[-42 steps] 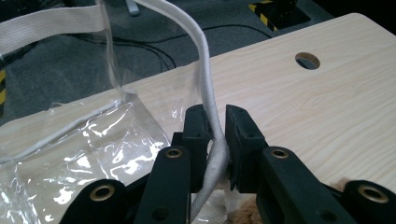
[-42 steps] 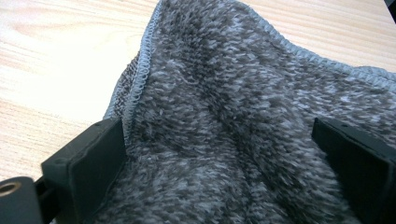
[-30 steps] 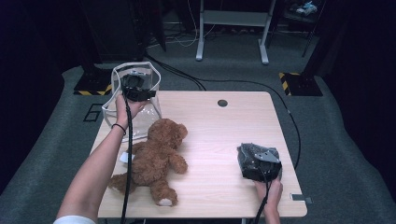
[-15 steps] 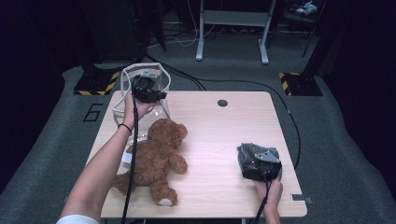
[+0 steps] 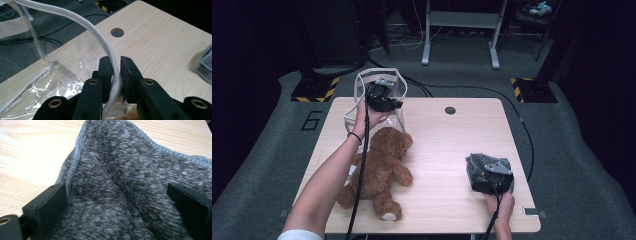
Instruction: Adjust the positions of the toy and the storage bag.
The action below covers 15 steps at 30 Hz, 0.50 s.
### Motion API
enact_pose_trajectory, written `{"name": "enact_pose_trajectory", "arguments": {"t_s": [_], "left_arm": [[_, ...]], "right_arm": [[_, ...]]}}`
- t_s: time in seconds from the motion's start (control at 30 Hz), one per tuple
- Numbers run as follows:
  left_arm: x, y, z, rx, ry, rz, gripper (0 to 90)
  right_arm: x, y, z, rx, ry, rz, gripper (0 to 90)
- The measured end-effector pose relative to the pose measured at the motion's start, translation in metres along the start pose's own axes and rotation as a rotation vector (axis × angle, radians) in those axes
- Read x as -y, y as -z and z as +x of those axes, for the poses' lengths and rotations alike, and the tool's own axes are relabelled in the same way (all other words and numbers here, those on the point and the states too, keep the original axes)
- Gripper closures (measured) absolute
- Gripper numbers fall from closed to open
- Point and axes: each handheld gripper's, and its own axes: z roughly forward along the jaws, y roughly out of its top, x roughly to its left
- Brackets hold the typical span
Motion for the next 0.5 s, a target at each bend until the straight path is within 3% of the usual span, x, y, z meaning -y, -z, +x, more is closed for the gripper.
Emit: {"name": "enact_pose_trajectory", "arguments": {"t_s": [0.5], "left_arm": [[-0.013, -0.017, -0.02, 0.035, -0.027, -0.001, 78.9]], "right_arm": [[0.0, 0.0, 0.0, 0.002, 0.0, -0.001, 3.8]]}}
